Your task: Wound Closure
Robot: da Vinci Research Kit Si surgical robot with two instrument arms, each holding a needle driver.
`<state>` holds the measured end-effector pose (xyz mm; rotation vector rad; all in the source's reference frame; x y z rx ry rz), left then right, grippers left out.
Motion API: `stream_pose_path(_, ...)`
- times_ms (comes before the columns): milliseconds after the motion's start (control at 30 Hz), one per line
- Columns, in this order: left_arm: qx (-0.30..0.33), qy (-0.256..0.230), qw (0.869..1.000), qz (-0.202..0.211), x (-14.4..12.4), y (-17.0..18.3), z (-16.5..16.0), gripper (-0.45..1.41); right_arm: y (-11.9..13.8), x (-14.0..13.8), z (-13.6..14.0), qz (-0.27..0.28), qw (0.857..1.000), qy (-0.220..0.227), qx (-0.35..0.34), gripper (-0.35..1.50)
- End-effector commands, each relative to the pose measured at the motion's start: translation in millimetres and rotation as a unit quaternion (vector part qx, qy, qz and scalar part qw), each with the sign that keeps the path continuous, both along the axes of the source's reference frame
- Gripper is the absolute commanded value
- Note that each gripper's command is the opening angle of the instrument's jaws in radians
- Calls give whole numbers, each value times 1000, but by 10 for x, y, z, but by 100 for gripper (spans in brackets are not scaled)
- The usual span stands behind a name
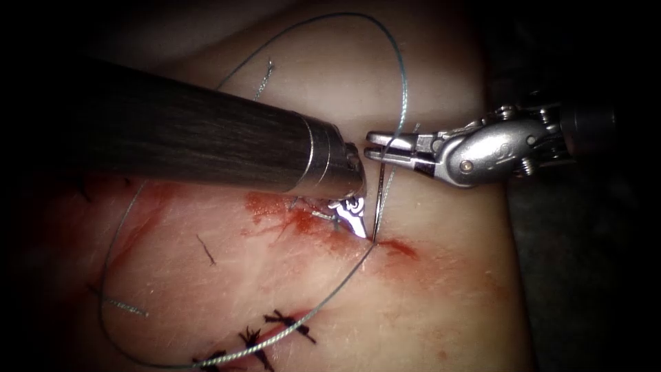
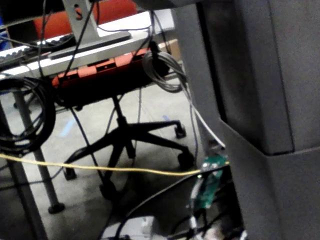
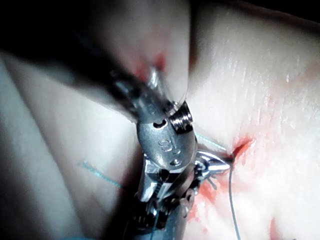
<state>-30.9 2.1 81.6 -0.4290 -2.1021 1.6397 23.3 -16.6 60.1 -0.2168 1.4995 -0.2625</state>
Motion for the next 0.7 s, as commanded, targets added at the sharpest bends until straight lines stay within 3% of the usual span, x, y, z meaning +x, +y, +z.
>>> stream_pose_path(33, 2, 2, 1000, 1, -5, -1, 5, -45, -4, 9, 2, -4, 1000, 1, -1, -35)
stream_pose_path(700, 4, 0, 1000, 2, -3, -3, 5, -45, -10, 8, 0, 6, 999, -5, 39, -35)
